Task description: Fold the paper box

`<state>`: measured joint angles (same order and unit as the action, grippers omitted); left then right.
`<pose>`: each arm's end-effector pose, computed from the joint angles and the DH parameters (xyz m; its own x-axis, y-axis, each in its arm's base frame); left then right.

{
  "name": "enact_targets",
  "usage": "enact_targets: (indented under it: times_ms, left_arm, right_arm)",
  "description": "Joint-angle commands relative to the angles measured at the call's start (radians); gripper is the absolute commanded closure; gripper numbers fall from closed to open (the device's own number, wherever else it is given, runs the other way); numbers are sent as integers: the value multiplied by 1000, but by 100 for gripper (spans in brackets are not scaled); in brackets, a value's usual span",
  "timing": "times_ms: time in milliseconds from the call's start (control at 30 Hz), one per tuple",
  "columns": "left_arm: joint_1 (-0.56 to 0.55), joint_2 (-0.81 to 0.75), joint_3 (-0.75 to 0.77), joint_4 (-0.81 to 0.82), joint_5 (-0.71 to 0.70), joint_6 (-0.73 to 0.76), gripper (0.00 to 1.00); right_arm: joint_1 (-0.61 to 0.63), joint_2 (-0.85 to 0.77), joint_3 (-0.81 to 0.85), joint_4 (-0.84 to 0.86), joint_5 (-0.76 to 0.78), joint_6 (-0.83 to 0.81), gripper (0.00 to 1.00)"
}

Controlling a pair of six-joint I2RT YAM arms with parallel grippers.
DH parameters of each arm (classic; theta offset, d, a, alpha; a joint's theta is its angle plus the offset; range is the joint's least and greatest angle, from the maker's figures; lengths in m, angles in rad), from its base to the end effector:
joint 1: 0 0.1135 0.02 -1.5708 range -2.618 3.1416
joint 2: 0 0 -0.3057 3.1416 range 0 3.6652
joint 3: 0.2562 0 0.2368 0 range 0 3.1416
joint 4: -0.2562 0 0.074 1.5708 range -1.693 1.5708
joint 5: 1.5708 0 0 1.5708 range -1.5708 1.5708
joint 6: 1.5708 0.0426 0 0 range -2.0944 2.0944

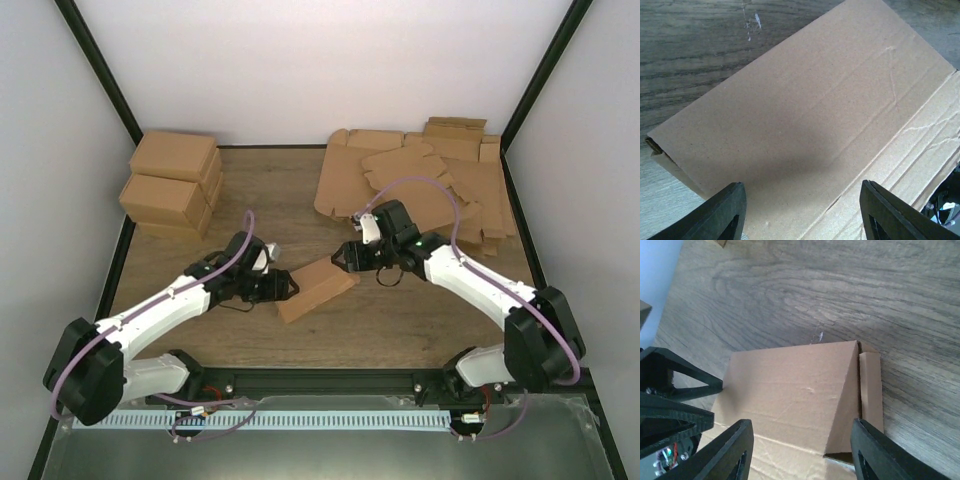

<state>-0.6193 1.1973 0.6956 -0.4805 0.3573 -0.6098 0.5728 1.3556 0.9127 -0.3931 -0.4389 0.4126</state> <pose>0.1553 -0.1290 0.2458 -0.9572 0.0234 -0.2885 0.1876 0.8095 -0.5564 0.2111 0.1577 0.2847 -0.8640 -0.1252 -0.4877 -0.4187 0.7167 0.5577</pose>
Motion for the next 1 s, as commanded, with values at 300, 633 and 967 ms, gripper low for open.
enact_targets:
  times_ms: [300,633,967]
  left_arm:
    - [3,18,-42,23,4,-8,43]
    - [3,-59,-11,-68,-64,-19,35]
    - [9,-116,-166,31,-21,-145,41]
  right_arm:
    - [0,106,-102,86,-74,3,61]
    - [-1,126,-130,69,54,-76,48]
    - [-1,153,-147,116,53,-98,48]
